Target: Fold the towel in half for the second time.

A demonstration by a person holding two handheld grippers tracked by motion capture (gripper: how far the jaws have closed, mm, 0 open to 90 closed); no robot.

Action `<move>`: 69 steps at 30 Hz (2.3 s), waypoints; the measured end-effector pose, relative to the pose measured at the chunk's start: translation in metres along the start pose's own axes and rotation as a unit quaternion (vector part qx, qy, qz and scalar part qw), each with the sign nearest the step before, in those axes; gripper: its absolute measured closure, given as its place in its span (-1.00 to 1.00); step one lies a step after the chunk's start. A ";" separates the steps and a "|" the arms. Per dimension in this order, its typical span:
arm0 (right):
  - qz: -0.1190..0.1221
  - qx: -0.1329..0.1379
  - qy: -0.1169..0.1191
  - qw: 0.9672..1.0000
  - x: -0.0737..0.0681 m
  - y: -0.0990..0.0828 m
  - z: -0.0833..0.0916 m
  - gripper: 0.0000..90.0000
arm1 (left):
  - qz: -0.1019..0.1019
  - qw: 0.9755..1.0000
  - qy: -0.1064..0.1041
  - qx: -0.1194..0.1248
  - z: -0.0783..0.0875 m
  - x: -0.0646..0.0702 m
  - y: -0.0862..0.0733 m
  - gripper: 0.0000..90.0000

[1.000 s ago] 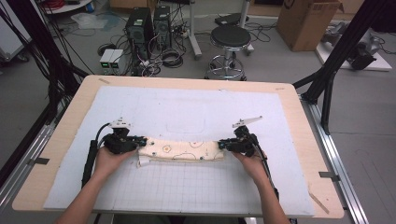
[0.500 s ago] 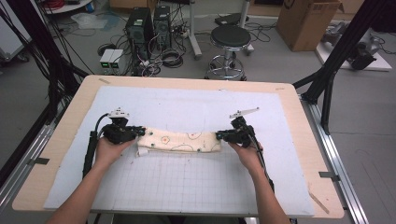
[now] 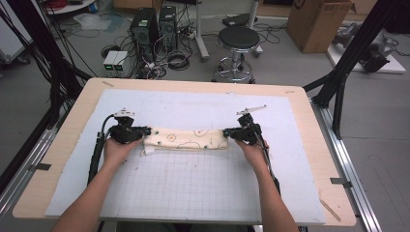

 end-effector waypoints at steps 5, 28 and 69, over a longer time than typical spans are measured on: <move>-0.003 -0.002 -0.005 1.000 0.004 -0.002 -0.007 0.79 | 0.007 1.000 -0.003 -0.001 -0.007 -0.003 -0.002 0.76; -0.023 0.002 -0.019 1.000 0.012 -0.005 0.001 0.59 | 0.004 1.000 -0.005 -0.001 -0.002 -0.001 -0.002 0.56; 0.002 0.068 -0.024 0.997 -0.010 -0.026 0.040 -0.50 | -0.049 0.997 -0.025 0.059 0.055 0.025 -0.002 -0.10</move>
Point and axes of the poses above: each handheld gripper's, and its own axes: z roughly backward along the jaws, y roughly out of its top, x roughly to its right, the point moved 9 cm from there along -z, roughly forward along the jaws, and after that the axes turned 7 degrees about -x, right-handed, at the moved point
